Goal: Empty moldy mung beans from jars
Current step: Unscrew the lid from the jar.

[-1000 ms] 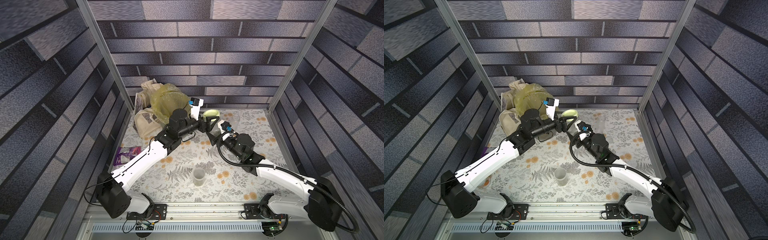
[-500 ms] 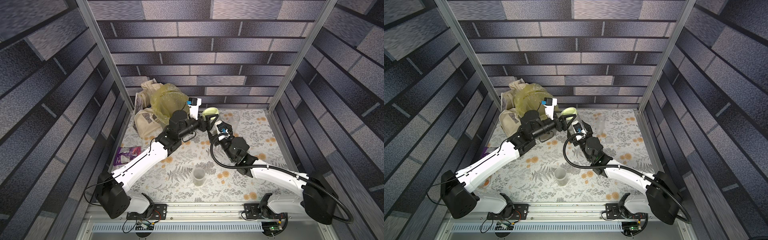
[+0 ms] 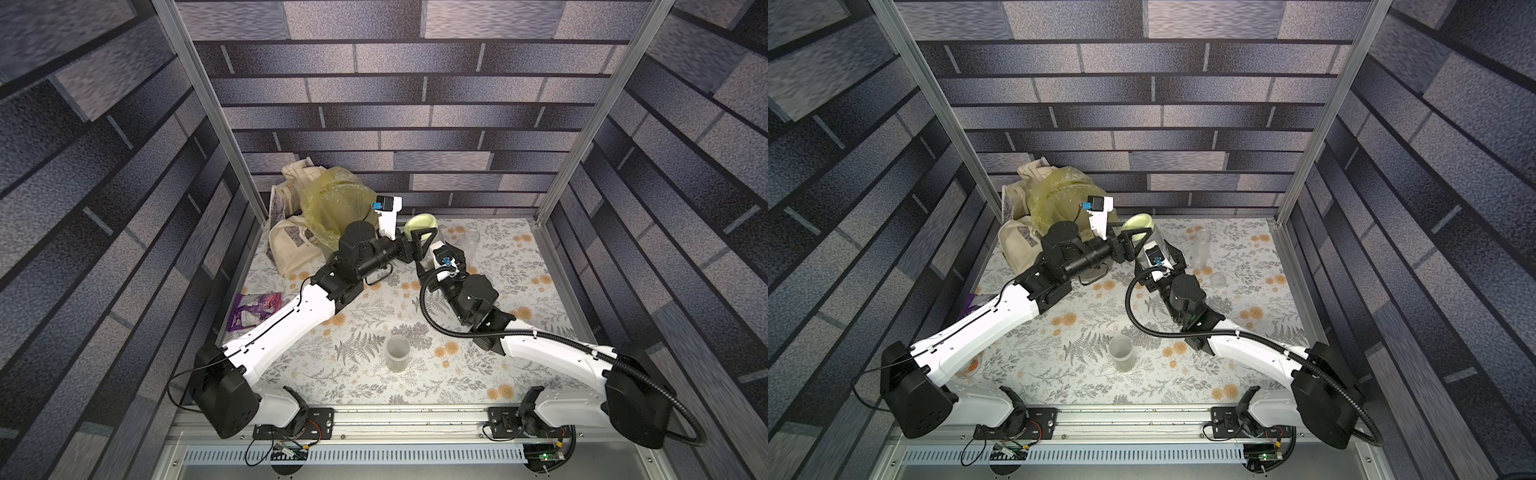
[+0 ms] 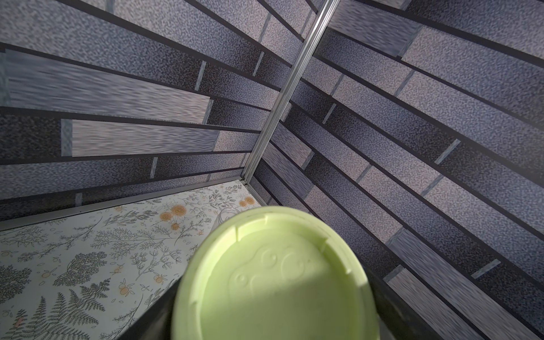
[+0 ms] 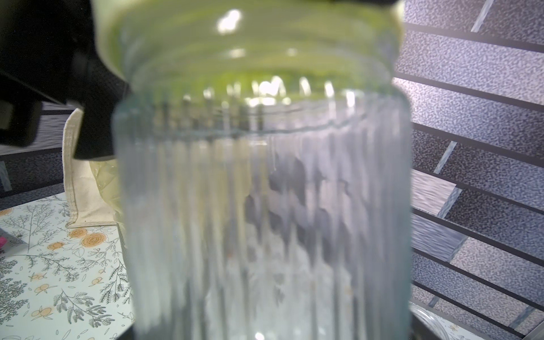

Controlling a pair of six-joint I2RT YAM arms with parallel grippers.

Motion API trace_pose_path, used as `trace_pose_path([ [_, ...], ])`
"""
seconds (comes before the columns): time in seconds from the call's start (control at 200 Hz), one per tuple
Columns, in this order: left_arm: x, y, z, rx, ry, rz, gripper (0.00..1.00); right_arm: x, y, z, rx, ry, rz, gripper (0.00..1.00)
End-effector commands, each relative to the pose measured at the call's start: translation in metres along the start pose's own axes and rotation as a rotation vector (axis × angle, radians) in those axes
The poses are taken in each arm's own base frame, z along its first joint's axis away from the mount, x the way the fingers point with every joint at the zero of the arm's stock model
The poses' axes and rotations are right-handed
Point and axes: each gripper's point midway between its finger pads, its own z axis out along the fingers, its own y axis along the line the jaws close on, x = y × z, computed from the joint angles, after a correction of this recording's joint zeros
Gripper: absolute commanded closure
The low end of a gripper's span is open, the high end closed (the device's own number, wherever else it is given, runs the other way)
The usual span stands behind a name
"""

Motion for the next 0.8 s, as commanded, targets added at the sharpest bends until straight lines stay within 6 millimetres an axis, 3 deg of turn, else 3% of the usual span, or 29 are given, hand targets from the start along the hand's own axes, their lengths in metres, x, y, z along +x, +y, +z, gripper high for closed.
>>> trace_pose_path([
  [0.0, 0.014, 0.008, -0.008, -0.078, 0.064, -0.069, 0.16, -0.050, -0.044, -0.002, 0.183, -0.121, 0.107, 0.63],
  [0.326, 0.005, 0.032, 0.000, -0.235, 0.065, -0.135, 0.16, -0.041, -0.064, 0.002, 0.337, -0.096, 0.080, 0.65],
  [0.571, -0.018, 0.035, -0.005, -0.268, 0.005, -0.142, 0.16, -0.040, -0.065, 0.005, 0.361, -0.087, 0.035, 0.65],
  [0.796, -0.026, 0.048, -0.009, -0.280, -0.003, -0.189, 0.16, -0.034, -0.064, 0.004, 0.361, -0.087, -0.002, 0.64],
])
